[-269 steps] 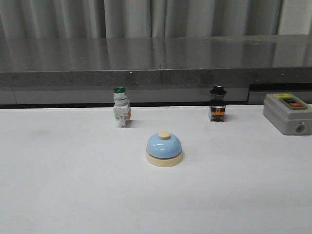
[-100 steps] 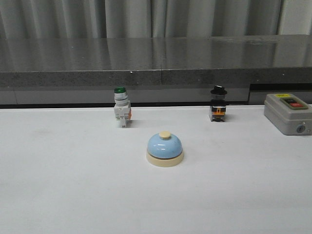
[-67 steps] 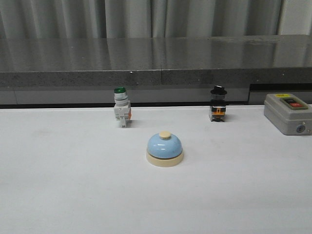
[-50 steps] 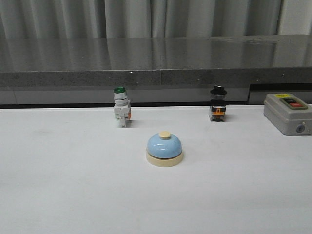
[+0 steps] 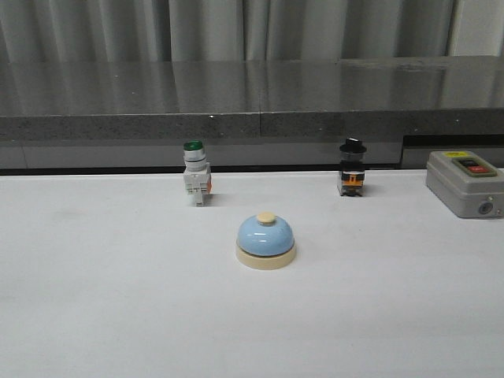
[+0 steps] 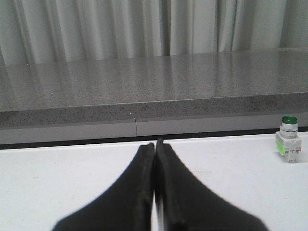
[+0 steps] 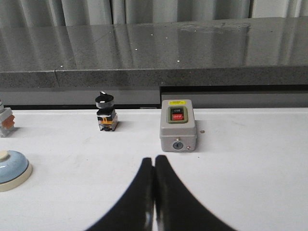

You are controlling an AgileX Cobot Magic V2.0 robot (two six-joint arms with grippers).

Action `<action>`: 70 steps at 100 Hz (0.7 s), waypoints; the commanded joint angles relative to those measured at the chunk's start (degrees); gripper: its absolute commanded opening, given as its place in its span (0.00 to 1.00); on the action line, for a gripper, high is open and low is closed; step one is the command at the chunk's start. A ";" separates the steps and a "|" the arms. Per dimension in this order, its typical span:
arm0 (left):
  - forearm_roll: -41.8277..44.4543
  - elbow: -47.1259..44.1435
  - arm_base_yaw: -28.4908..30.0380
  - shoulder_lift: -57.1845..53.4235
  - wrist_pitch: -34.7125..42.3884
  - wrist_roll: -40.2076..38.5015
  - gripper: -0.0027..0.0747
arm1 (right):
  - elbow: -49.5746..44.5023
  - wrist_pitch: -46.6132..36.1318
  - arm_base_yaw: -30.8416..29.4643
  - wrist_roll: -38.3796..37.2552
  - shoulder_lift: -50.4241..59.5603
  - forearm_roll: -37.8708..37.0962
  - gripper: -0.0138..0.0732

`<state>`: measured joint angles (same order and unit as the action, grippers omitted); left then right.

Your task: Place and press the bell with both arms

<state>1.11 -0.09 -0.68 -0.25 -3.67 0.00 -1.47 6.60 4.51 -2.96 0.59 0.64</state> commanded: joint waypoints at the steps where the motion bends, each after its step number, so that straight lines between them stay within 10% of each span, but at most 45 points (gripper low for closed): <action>1: -0.22 -2.35 0.10 -1.67 4.91 -0.88 0.01 | 0.80 -4.71 -0.34 0.09 1.06 -0.64 0.09; 70: -0.22 -2.35 0.10 -1.67 4.91 -0.88 0.01 | 6.19 -13.29 -0.34 0.07 0.00 -0.64 0.09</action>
<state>1.11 -0.09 -0.68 -0.25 -3.67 0.00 -0.19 -3.07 4.51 -2.96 0.59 0.64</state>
